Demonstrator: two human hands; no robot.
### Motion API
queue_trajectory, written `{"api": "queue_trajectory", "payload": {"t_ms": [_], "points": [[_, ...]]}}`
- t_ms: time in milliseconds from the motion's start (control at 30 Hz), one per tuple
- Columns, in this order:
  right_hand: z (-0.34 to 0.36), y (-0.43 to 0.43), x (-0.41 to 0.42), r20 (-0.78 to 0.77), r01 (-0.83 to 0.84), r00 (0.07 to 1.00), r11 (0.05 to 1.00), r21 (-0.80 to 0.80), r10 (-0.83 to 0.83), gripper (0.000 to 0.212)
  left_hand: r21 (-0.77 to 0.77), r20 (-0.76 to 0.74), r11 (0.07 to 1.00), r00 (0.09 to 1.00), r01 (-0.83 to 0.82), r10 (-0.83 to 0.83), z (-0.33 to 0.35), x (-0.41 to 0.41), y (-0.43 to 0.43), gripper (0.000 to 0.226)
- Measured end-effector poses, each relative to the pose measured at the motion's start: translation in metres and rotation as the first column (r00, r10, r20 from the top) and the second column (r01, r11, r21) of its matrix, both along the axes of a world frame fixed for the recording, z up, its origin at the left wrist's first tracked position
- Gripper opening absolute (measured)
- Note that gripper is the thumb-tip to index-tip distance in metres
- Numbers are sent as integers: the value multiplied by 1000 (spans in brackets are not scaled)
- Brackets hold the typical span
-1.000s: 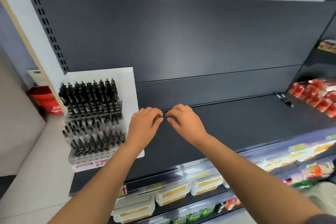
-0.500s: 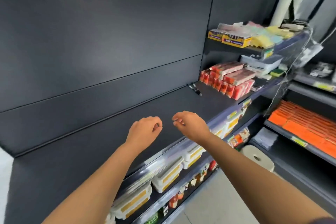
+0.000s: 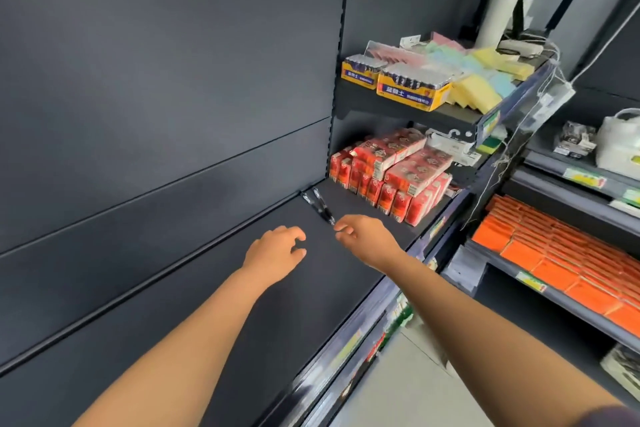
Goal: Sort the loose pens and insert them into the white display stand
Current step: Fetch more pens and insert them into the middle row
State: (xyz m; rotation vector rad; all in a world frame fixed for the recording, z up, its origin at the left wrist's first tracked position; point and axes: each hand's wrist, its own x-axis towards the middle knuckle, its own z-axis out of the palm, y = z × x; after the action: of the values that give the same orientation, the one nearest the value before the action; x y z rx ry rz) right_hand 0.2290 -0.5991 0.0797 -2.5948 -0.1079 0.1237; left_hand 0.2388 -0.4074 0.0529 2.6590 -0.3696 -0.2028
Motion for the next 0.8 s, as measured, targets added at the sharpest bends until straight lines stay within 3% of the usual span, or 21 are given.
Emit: {"api": "queue_trajectory", "payload": {"t_ms": [200, 300, 533, 667, 800], "points": [[-20, -24, 84, -58, -36, 998, 999, 0, 36, 27, 30, -105, 996, 990, -86, 89, -27, 70, -39, 39], [-34, -34, 134, -87, -67, 994, 998, 5, 67, 25, 22, -118, 977, 970, -212, 213, -41, 108, -60, 41], [-64, -29, 215, -152, -125, 981, 991, -43, 117, 28, -21, -183, 830, 818, -557, 545, -62, 159, -94, 45], [-80, -11, 238, -200, -186, 967, 976, -111, 161, 39, 60, -202, 766, 744, -640, 637, -69, 173, -108, 57], [-90, 2, 243, -197, -265, 955, 933, -244, 220, 41, 183, -193, 767, 742, -616, 642, -69, 179, -116, 68]]}}
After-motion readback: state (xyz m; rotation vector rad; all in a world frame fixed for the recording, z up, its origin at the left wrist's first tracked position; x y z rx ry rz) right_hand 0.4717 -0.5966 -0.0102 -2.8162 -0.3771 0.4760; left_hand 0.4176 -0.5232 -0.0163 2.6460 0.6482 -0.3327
